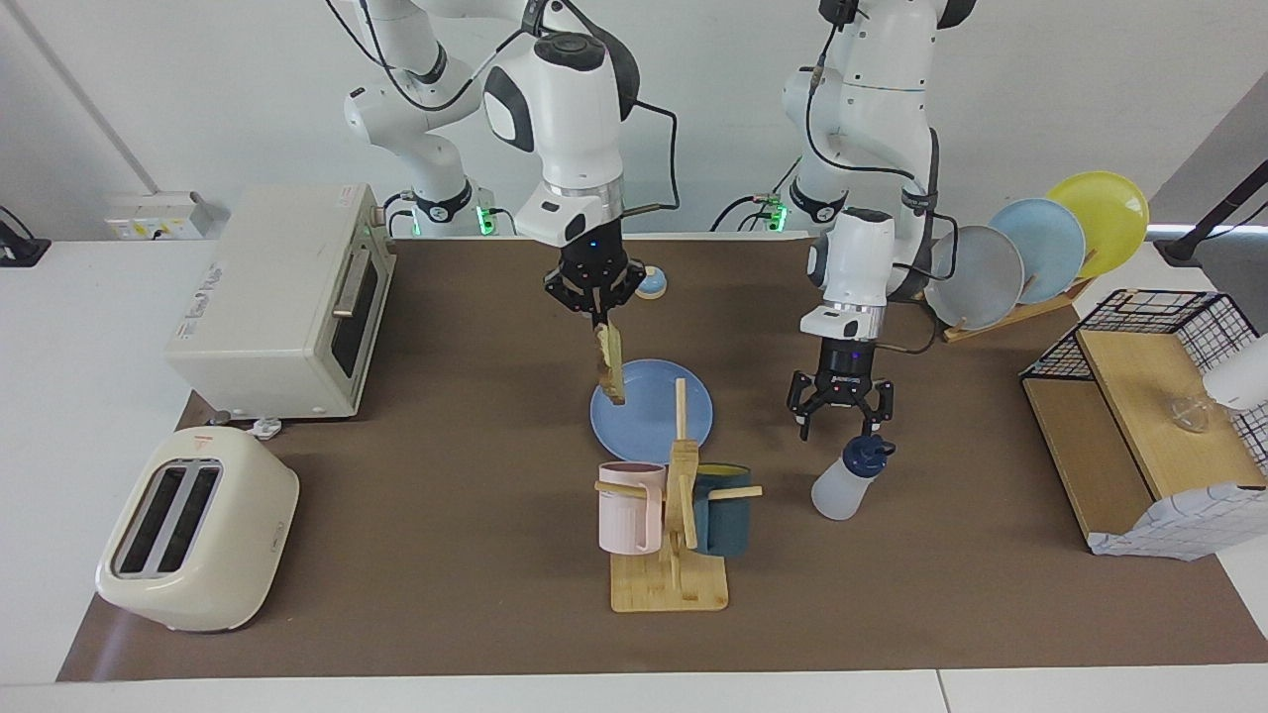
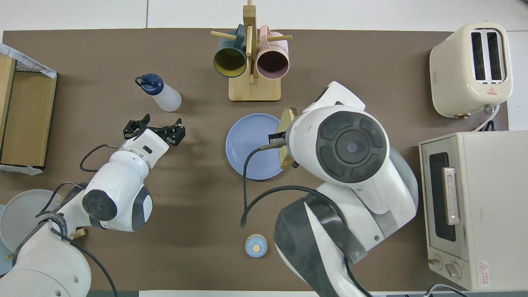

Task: Put bread on plate and add seasoning
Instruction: 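Carry the bread slice to the blue plate with the right gripper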

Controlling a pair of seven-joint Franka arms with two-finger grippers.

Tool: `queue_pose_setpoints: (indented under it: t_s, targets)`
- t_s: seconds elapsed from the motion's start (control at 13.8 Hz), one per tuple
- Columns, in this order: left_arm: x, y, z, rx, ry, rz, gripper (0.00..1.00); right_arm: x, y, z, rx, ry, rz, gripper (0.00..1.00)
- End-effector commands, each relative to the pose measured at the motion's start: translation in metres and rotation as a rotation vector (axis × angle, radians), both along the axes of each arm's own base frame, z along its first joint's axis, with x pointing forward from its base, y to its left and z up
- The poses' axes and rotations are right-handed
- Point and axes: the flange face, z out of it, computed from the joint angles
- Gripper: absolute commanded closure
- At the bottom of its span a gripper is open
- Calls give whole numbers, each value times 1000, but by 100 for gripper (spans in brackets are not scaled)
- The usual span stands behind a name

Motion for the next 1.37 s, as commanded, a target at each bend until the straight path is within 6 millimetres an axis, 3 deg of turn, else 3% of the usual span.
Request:
queue_pose_setpoints:
  t_s: [0.0,0.29,0.51,0.65,0.87,1.08,1.3]
  targets:
    - [10,-22,-1,6,-47,36,0,2,11,-21,30,-4,-30,100]
    - [21,-28,1,-1,-66,49,0,-6,17,-51,69,-49,-6,100]
    - [27,-15,-1,8,-69,84,0,-11,16,-63,99,-69,-9,100]
    - [34,-13,-5,22,-75,89,0,-20,37,-78,108,-65,19,100]
    - [48,-15,-6,13,-97,121,0,-22,38,-81,108,-57,5,100]
    - [50,-17,-6,12,-100,122,0,-23,34,-85,93,-40,-1,100]
    - [58,-24,0,2,-120,119,0,-12,8,-92,69,-15,-41,100]
